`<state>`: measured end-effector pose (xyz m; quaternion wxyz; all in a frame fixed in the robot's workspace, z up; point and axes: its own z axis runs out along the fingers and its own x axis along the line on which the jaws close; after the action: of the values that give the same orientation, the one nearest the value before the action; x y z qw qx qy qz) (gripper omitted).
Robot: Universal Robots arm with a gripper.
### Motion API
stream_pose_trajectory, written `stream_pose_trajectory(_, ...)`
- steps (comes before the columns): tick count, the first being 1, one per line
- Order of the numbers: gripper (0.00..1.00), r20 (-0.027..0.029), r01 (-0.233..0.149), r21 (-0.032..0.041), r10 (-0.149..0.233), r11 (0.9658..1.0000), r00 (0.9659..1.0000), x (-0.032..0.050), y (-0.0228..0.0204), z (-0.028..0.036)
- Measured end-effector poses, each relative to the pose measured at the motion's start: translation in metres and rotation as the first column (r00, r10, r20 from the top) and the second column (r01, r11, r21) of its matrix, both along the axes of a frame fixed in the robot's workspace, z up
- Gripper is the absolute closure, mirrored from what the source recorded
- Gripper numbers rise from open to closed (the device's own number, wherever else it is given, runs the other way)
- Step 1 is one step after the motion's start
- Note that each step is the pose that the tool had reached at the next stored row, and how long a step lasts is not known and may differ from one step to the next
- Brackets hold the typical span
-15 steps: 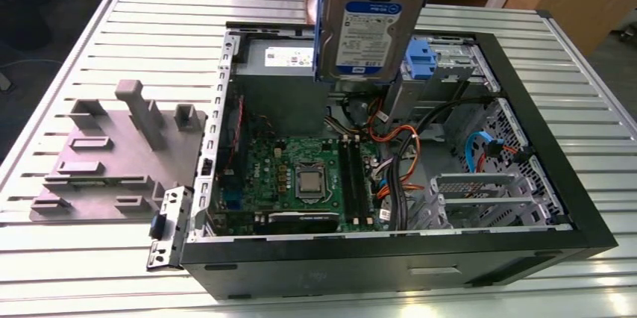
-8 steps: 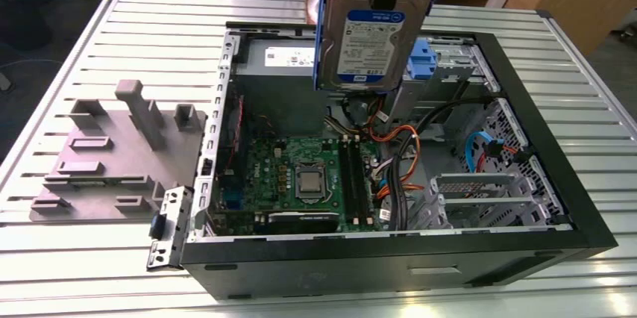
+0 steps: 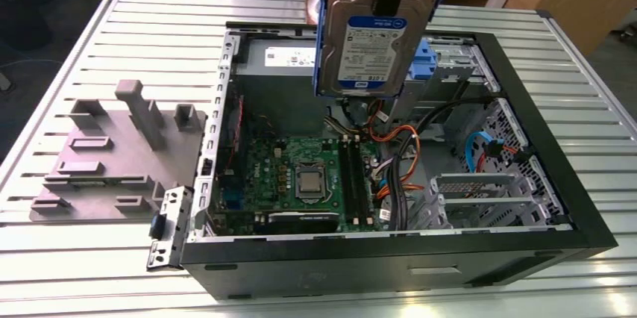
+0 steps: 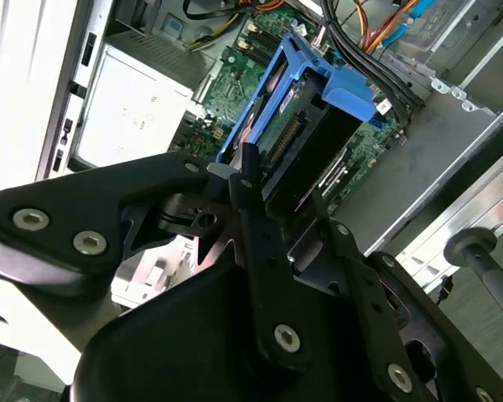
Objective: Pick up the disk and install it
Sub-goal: 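Pick up the disk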
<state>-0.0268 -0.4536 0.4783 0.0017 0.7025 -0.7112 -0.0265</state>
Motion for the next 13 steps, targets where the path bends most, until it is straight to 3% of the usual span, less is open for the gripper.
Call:
stream_pose_trajectory(7, 0.65, 0.0000, 0.000, 0.0000, 0.000, 1.0000, 1.0000, 0.0001, -0.0035, 0.0000)
stream_pose_trajectory(13, 0.65, 0.0000, 0.000, 0.0000, 0.000, 1.0000, 1.0000, 0.0000, -0.0122, 0.0000)
